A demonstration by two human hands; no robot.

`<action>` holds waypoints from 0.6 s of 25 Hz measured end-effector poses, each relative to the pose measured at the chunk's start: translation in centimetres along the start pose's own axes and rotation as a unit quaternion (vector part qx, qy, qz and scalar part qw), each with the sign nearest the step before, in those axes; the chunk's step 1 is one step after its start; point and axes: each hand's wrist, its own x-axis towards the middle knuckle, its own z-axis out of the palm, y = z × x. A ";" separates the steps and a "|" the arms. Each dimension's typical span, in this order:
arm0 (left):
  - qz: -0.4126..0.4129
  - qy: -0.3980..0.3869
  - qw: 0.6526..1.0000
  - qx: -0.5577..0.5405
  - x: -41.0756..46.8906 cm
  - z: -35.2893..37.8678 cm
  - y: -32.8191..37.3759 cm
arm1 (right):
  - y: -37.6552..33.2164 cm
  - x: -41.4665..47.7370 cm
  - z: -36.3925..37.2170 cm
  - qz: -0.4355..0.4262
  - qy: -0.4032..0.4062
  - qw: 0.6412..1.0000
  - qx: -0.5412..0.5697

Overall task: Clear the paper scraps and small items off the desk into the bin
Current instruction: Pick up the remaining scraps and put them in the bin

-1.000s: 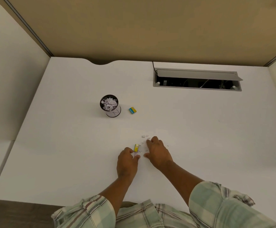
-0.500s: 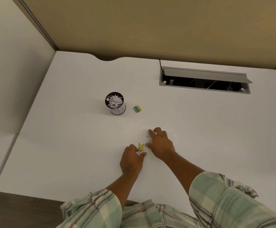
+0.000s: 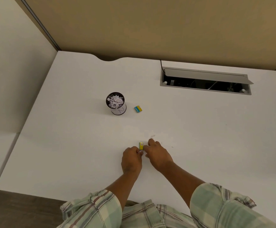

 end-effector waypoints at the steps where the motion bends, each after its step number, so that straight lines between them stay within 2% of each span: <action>1: -0.003 -0.006 1.000 -0.010 -0.1 0.0 0.0 | -0.4 -0.1 0.3 0.004 0.002 1.000 -0.004; 7: -0.016 -0.041 0.998 -0.039 -0.2 -0.6 -0.4 | -1.2 0.5 -0.2 0.062 -0.029 0.998 0.002; 10: -0.063 -0.061 0.992 -0.092 0.2 -1.1 -1.5 | -0.1 0.4 -0.9 0.146 -0.024 0.985 0.091; 12: -0.101 -0.061 0.983 -0.142 0.3 -2.0 -2.3 | 0.8 -0.2 -1.2 0.226 0.000 0.949 0.222; 15: -0.136 -0.059 0.966 -0.210 0.4 -3.9 -2.7 | 1.2 -1.1 -2.1 0.309 0.035 0.841 0.444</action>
